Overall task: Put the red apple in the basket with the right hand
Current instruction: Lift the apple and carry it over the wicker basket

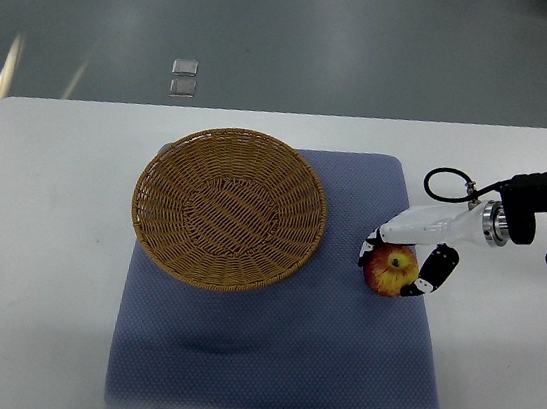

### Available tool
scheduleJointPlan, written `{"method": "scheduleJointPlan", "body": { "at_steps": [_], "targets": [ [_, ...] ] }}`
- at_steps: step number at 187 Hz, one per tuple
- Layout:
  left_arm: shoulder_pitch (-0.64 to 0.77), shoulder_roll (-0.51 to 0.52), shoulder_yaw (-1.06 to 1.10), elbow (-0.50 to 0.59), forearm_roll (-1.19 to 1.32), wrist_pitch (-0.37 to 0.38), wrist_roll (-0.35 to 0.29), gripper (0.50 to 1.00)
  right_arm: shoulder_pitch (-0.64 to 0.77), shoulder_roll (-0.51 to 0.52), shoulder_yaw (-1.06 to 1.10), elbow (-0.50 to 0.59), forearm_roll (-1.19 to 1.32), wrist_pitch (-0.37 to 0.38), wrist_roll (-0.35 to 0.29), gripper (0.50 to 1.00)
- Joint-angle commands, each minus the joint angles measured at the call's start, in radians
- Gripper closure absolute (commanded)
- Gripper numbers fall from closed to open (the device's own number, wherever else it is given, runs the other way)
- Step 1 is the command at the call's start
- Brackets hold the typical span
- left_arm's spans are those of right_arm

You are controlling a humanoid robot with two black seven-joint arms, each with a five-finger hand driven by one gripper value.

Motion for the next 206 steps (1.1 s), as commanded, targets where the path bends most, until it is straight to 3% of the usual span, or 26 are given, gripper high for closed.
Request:
{"method": "scheduleJointPlan", "body": {
  "at_steps": [1, 33, 88, 132, 206],
  "targets": [
    [0.0, 0.0, 0.0, 0.001, 0.0, 0.0, 0.0, 0.5, 0.033, -0.007, 0.0, -0.003, 0.0, 0.002, 0.0, 0.844],
    [0.0, 0.0, 0.0, 0.001, 0.0, 0.0, 0.0, 0.5, 0.067, -0.01, 0.0, -0.006, 0.002, 0.005, 0.003, 0.844],
    [0.0, 0.0, 0.0, 0.001, 0.0, 0.0, 0.0, 0.5, 0.258, 0.012, 0.0, -0.006, 0.014, 0.06, 0.011, 0.844],
    [0.0, 0.0, 0.0, 0.0, 0.0, 0.0, 0.0, 0.5, 0.389, 0.213, -0.001, -0.054, 0.003, 0.101, 0.0, 0.842],
    [0.0, 0.0, 0.0, 0.0, 0.0, 0.0, 0.0, 0.5, 0.35, 0.486, -0.008, -0.275, -0.002, 0.083, -0.008, 0.842]
  ]
}}
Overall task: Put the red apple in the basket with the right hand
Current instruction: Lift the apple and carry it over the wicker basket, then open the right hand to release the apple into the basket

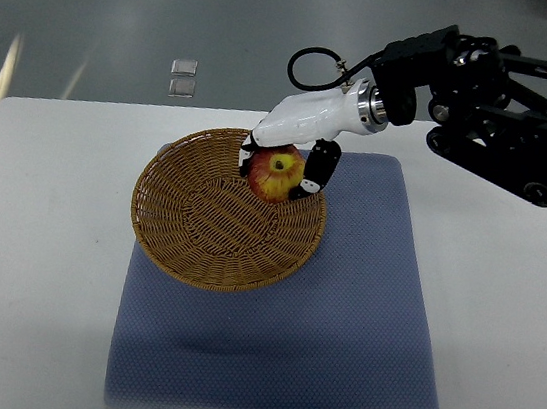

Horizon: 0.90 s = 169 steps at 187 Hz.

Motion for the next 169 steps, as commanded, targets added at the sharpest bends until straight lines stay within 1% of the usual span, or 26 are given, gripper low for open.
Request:
{"method": "scheduleJointPlan", "body": {
  "at_steps": [1, 5, 15, 16, 18, 36, 80, 99, 116, 130, 135, 143, 144, 157, 169],
  "targets": [
    [0.0, 0.0, 0.0, 0.0, 0.0, 0.0, 0.0, 0.5, -0.028, 0.071, 0.001, -0.075, -0.001, -0.011, -0.007, 0.842],
    [0.0, 0.0, 0.0, 0.0, 0.0, 0.0, 0.0, 0.5, -0.031, 0.083, 0.001, -0.093, -0.001, -0.014, -0.007, 0.842],
    [0.0, 0.0, 0.0, 0.0, 0.0, 0.0, 0.0, 0.5, -0.031, 0.083, 0.001, -0.093, -0.001, -0.014, -0.007, 0.842],
    [0.0, 0.0, 0.0, 0.001, 0.0, 0.0, 0.0, 0.5, -0.044, 0.111, 0.001, -0.134, 0.0, -0.023, -0.007, 0.84],
    [0.0, 0.0, 0.0, 0.001, 0.0, 0.0, 0.0, 0.5, -0.047, 0.115, 0.001, -0.146, 0.0, -0.026, -0.005, 0.84],
    [0.0, 0.0, 0.0, 0.001, 0.0, 0.0, 0.0, 0.5, -0.087, 0.143, 0.0, -0.205, 0.0, -0.052, -0.005, 0.84],
    [0.0, 0.0, 0.0, 0.0, 0.0, 0.0, 0.0, 0.5, -0.149, 0.177, -0.017, -0.259, -0.001, -0.1, -0.01, 0.834],
    [0.0, 0.0, 0.0, 0.001, 0.0, 0.0, 0.0, 0.5, -0.156, 0.18, -0.023, -0.265, -0.001, -0.1, -0.01, 0.83],
    [0.0, 0.0, 0.0, 0.0, 0.0, 0.0, 0.0, 0.5, -0.163, 0.18, -0.023, -0.265, 0.0, -0.1, -0.01, 0.807],
    [0.0, 0.0, 0.0, 0.0, 0.0, 0.0, 0.0, 0.5, -0.165, 0.18, -0.025, -0.265, -0.001, -0.101, -0.01, 0.771],
    [0.0, 0.0, 0.0, 0.001, 0.0, 0.0, 0.0, 0.5, -0.163, 0.18, -0.025, -0.265, 0.0, -0.1, -0.01, 0.746],
    [0.0, 0.0, 0.0, 0.001, 0.0, 0.0, 0.0, 0.5, -0.163, 0.18, -0.025, -0.265, 0.0, -0.1, -0.01, 0.746],
    [0.0, 0.0, 0.0, 0.0, 0.0, 0.0, 0.0, 0.5, -0.163, 0.18, -0.025, -0.265, 0.0, -0.1, -0.01, 0.728],
    [0.0, 0.0, 0.0, 0.001, 0.0, 0.0, 0.0, 0.5, -0.162, 0.18, -0.023, -0.265, 0.0, -0.1, -0.01, 0.711],
    [0.0, 0.0, 0.0, 0.0, 0.0, 0.0, 0.0, 0.5, -0.159, 0.18, -0.023, -0.264, 0.002, -0.1, -0.01, 0.681]
  ]
}}
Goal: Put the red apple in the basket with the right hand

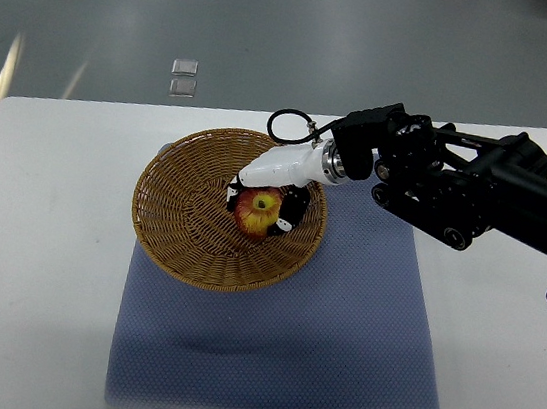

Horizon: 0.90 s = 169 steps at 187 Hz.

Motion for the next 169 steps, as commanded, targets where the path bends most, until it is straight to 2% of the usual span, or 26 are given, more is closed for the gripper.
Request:
{"method": "scheduleJointPlan", "body": {
  "at_steps": [1, 17, 93, 102, 118, 169],
  "targets": [
    [0.0, 0.0, 0.0, 0.001, 0.0, 0.0, 0.0, 0.5, 0.005, -0.001, 0.001, 0.002, 0.002, 0.001, 0.0, 0.677],
    [0.0, 0.0, 0.0, -0.001, 0.0, 0.0, 0.0, 0.5, 0.008, -0.002, 0.003, 0.002, 0.002, 0.001, 0.002, 0.644],
    [0.0, 0.0, 0.0, -0.001, 0.0, 0.0, 0.0, 0.5, 0.037, -0.011, 0.015, 0.011, 0.008, 0.002, 0.002, 0.64],
    [0.0, 0.0, 0.0, -0.001, 0.0, 0.0, 0.0, 0.5, 0.08, -0.027, 0.026, 0.011, 0.022, -0.001, 0.006, 0.605],
    [0.0, 0.0, 0.0, 0.001, 0.0, 0.0, 0.0, 0.5, 0.106, -0.059, 0.066, 0.011, 0.031, 0.002, 0.011, 0.589],
    [0.0, 0.0, 0.0, -0.001, 0.0, 0.0, 0.0, 0.5, 0.129, -0.172, 0.126, -0.012, 0.109, -0.015, 0.002, 0.589]
  ]
}}
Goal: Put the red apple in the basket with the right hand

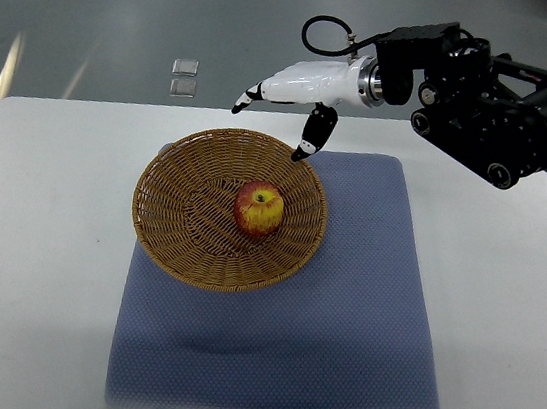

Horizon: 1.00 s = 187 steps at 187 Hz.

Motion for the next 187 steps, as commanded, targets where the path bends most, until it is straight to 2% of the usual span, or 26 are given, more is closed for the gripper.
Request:
{"method": "scheduleJointPlan", "body": {
  "at_steps": [1, 26, 41, 50, 60, 61, 63, 81, 145, 154, 155, 169, 187],
  "targets": [
    [0.0, 0.0, 0.0, -0.001, 0.0, 0.0, 0.0, 0.5, -0.005, -0.04, 0.035, -0.014, 0.049, -0.016, -0.01, 0.589],
    [0.0, 0.0, 0.0, -0.001, 0.0, 0.0, 0.0, 0.5, -0.083, -0.05, 0.087, -0.097, 0.158, -0.072, -0.011, 0.589],
    [0.0, 0.0, 0.0, 0.001, 0.0, 0.0, 0.0, 0.5, -0.141, -0.032, 0.124, -0.16, 0.228, -0.149, -0.013, 0.589],
    [0.0, 0.0, 0.0, -0.001, 0.0, 0.0, 0.0, 0.5, -0.19, -0.021, 0.148, -0.197, 0.29, -0.229, -0.017, 0.589],
    [0.0, 0.0, 0.0, -0.001, 0.0, 0.0, 0.0, 0.5, -0.19, -0.021, 0.148, -0.197, 0.29, -0.229, -0.017, 0.589],
    [0.0, 0.0, 0.0, -0.001, 0.0, 0.0, 0.0, 0.5, -0.244, -0.005, 0.17, -0.216, 0.364, -0.312, -0.031, 0.589],
    [0.0, 0.0, 0.0, -0.001, 0.0, 0.0, 0.0, 0.5, -0.253, 0.0, 0.174, -0.218, 0.386, -0.331, -0.036, 0.589],
    [0.0, 0.0, 0.0, -0.001, 0.0, 0.0, 0.0, 0.5, -0.304, 0.043, 0.202, -0.221, 0.567, -0.413, -0.068, 0.589],
    [0.002, 0.0, 0.0, -0.001, 0.0, 0.0, 0.0, 0.5, -0.385, 0.091, 0.21, -0.224, 1.366, -0.43, -0.085, 0.589],
    [0.002, 0.0, 0.0, -0.001, 0.0, 0.0, 0.0, 0.5, -0.385, 0.091, 0.21, -0.224, 1.367, -0.43, -0.085, 0.589],
    [0.0, 0.0, 0.0, 0.001, 0.0, 0.0, 0.0, 0.5, -0.403, 0.106, 0.216, -0.224, 1.464, -0.427, -0.083, 0.589],
    [0.0, 0.0, 0.0, 0.001, 0.0, 0.0, 0.0, 0.5, -0.43, 0.121, 0.257, -0.224, 1.572, -0.417, -0.083, 0.587],
    [0.0, 0.0, 0.0, -0.001, 0.0, 0.0, 0.0, 0.5, -0.46, 0.141, 0.325, -0.224, 1.618, -0.381, -0.085, 0.587]
  ]
}}
